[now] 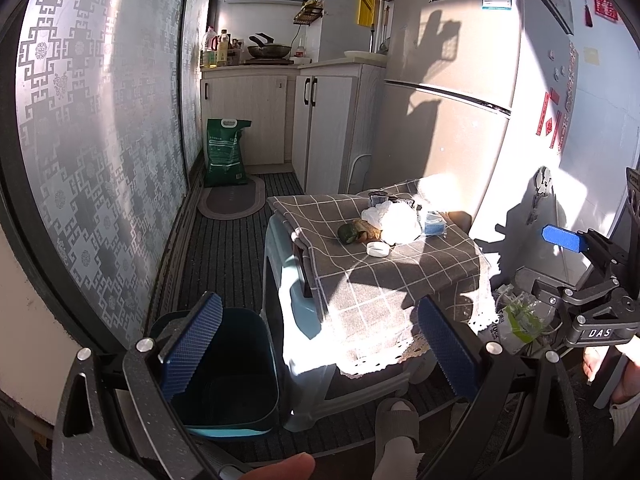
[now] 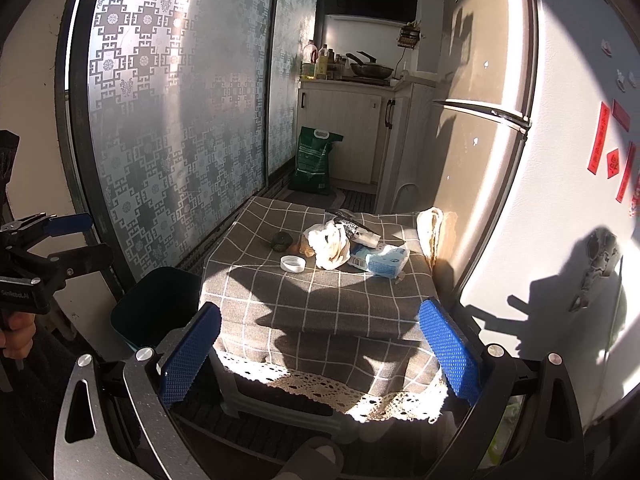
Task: Collect trash
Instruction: 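Move the right tool to the white tissue and close on it, then carry the tissue with the right tool while the left tool grasps the plastic bag, then drop the tissue into the teal bin with the right tool while the left tool drops the bag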
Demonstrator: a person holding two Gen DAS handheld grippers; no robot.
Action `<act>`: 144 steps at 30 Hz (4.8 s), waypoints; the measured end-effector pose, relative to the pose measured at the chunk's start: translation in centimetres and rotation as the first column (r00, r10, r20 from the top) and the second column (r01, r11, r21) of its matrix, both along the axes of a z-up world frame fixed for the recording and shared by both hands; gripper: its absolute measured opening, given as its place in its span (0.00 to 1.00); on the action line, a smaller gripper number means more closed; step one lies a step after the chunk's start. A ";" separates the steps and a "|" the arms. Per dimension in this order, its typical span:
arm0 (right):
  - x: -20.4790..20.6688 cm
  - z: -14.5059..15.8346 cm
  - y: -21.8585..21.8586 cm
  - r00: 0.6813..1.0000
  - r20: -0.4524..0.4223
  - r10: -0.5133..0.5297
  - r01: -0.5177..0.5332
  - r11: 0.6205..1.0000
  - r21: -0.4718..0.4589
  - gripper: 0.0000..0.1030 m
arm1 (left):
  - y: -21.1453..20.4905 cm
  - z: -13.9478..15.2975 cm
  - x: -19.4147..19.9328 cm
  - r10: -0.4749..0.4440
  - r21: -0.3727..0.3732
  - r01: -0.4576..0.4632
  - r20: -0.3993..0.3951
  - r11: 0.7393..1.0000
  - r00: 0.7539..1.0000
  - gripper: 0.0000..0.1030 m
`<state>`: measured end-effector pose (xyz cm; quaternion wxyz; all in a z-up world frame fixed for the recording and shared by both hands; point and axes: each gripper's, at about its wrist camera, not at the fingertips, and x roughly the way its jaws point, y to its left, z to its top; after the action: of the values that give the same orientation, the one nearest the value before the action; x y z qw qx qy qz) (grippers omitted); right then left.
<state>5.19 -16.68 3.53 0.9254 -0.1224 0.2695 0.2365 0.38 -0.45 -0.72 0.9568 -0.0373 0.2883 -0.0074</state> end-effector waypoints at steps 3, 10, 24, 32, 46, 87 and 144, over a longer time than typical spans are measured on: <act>0.4 -0.1 -0.2 0.999 -0.030 0.013 -0.012 1.000 0.012 0.97 | -0.3 -0.2 0.5 -0.008 0.004 0.008 -0.004 1.000 1.000 0.86; 1.5 0.5 -1.1 0.998 -0.053 0.016 -0.014 0.999 0.029 0.96 | -1.9 -0.8 2.7 -0.072 0.001 0.072 -0.012 0.997 0.997 0.86; 7.4 1.6 -0.9 0.992 -0.093 0.081 -0.075 0.995 0.067 0.85 | -5.8 -3.0 9.5 -0.180 -0.043 0.176 -0.118 0.983 0.977 0.51; 11.9 -0.5 -1.3 0.974 -0.197 0.115 -0.100 0.991 0.084 0.68 | -6.6 -5.7 13.9 -0.199 -0.075 0.187 -0.222 0.979 0.955 0.32; 16.0 -3.5 -1.7 0.950 -0.283 0.136 -0.096 0.984 0.148 0.63 | -7.6 -7.4 19.9 -0.136 0.004 0.144 -0.292 0.990 0.947 0.47; 15.1 -0.3 3.8 0.980 -0.188 0.069 -0.056 0.996 0.074 0.08 | -0.6 -2.3 12.1 -0.133 -0.062 0.127 -0.102 0.990 0.986 0.31; 8.0 -12.3 28.9 0.782 -0.537 0.317 -0.441 0.890 -0.116 0.08 | 17.9 -17.9 6.7 0.082 -0.088 -0.136 -0.449 0.987 0.890 0.32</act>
<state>13.15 12.23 -8.76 0.7338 -0.2170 0.4974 0.4087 7.08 17.49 -18.62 0.8610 -0.1098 0.4952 0.0382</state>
